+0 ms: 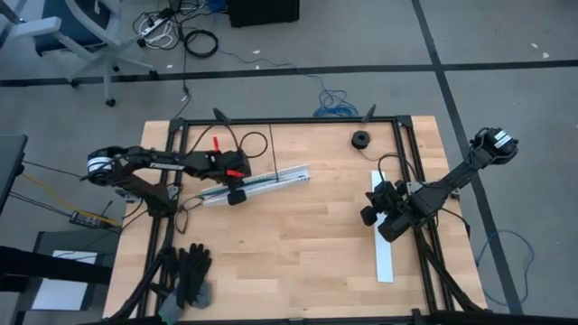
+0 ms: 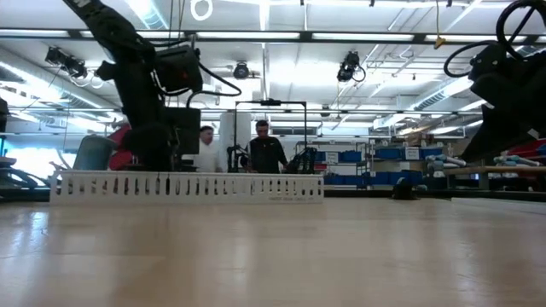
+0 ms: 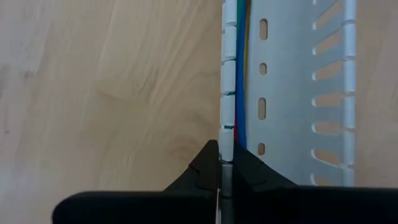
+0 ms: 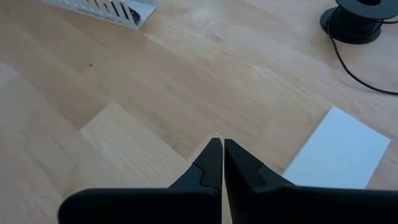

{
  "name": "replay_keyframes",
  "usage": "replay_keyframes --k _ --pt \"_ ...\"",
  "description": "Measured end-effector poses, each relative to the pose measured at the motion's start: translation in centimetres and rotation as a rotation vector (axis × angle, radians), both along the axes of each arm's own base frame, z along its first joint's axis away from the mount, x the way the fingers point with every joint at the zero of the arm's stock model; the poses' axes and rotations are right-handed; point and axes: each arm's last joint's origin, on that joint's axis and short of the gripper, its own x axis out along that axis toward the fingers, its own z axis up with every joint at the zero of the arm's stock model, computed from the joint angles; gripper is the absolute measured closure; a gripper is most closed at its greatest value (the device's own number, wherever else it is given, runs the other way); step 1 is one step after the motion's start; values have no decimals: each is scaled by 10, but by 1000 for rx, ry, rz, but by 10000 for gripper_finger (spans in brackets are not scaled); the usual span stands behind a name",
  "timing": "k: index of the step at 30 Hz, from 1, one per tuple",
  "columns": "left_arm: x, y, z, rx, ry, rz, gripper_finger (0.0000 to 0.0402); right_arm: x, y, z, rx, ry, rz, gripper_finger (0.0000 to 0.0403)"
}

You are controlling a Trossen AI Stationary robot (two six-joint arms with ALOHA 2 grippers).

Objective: Ziptie cables
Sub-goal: Close the white cable duct

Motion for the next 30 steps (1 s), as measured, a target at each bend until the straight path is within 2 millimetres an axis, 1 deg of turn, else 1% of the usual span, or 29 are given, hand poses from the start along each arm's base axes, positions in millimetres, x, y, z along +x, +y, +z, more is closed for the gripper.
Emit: replay_keyframes --k 3,7,9,14,22,27,30 --pt "-5 -1 -1 12 3 -20 401 1 0 0 4 -6 0 403" --pt "0 0 2 40 -48 -23 399 1 0 0 0 -9 -1 403" --pt "2 0 3 37 -69 -50 393 1 0 0 -5 -13 -3 403" --pt "4 -2 4 -17 -110 -109 356 1 0 1 -14 -20 -5 403" --pt "3 -1 3 18 -81 -89 290 1 0 1 -19 -23 -6 403" --pt "3 0 4 39 -72 -78 262 1 0 1 -21 -22 -5 402" --pt "7 2 11 60 -80 -69 252 1 -1 2 -49 -49 -14 402"
